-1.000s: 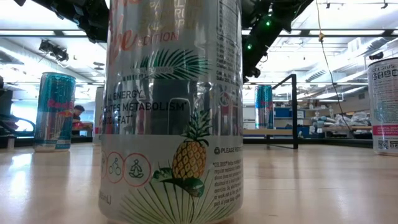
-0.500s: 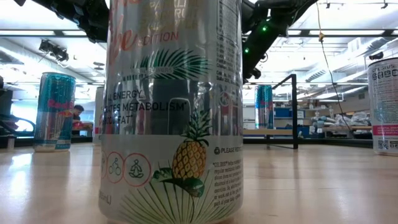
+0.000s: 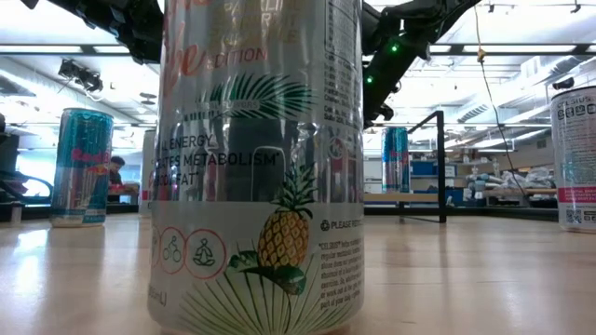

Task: Place canned beverage on shelf
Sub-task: Put the top orange soda can on the shelf

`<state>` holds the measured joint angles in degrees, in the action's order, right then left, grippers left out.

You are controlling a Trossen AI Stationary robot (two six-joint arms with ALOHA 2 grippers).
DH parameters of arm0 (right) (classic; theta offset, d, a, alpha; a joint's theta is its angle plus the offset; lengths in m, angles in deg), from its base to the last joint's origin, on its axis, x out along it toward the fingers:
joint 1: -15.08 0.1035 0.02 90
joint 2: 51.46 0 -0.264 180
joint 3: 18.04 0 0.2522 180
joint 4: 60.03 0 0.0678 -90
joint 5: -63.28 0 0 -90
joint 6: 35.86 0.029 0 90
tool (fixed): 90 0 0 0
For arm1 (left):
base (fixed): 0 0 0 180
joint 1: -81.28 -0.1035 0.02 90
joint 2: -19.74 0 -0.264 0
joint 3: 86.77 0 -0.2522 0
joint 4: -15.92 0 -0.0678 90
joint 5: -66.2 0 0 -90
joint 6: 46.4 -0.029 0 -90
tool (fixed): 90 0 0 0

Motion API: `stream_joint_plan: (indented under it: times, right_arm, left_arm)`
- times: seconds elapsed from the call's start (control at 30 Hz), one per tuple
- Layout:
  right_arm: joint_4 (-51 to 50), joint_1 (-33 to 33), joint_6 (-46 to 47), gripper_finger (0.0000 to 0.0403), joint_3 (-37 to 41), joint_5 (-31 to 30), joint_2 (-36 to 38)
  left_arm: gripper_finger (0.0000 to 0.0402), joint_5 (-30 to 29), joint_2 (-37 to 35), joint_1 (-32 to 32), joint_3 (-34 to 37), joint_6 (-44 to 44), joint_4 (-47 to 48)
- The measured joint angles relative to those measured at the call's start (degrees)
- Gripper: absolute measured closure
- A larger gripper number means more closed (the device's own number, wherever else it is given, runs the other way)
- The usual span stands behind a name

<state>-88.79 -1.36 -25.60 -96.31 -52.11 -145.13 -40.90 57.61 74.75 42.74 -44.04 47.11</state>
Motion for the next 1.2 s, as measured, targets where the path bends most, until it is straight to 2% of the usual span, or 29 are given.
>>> stream_joint_plan:
  times: [0.23, 0.4, 0.5, 0.6, 0.7, 0.97, 1.2]
  right_arm:
    - [0.4, 0.1, -1.8, 0.0396, 0.0, 2.3, 0.2]
    - [0.3, 2.0, -2.6, 0.0396, 0.0, 3.3, 2.9]
    - [-1.2, 2.9, -2.9, 0.0396, 0.0, 2.2, 6.0]
    - [-5.7, 2.6, -2.5, 0.0396, 0.0, -1.2, 9.8]
    - [-11.1, 1.3, -0.7, 0.0396, 0.0, -3.2, 13.3]
    - [-22.5, -4.0, 4.4, 0.0396, 0.0, -3.3, 19.0]
    - [-23.8, -8.7, 4.3, 0.0396, 0.0, 0.6, 18.6]
  left_arm:
    - [0.0083, 0.0, 0.0, 0.0, 0.0, 0.0, 0.0]
    - [0.0083, 0.0, 0.0, 0.0, 0.0, 0.0, 0.0]
    - [0.0083, 0.0, 0.0, 0.0, 0.0, 0.0, 0.0]
    - [0.0083, 0.0, 0.0, 0.0, 0.0, 0.0, 0.0]
    - [0.0083, 0.0, 0.0, 0.0, 0.0, 0.0, 0.0]
    - [0.0083, 0.0, 0.0, 0.0, 0.0, 0.0, 0.0]
    - [0.0083, 0.0, 0.0, 0.0, 0.0, 0.0, 0.0]
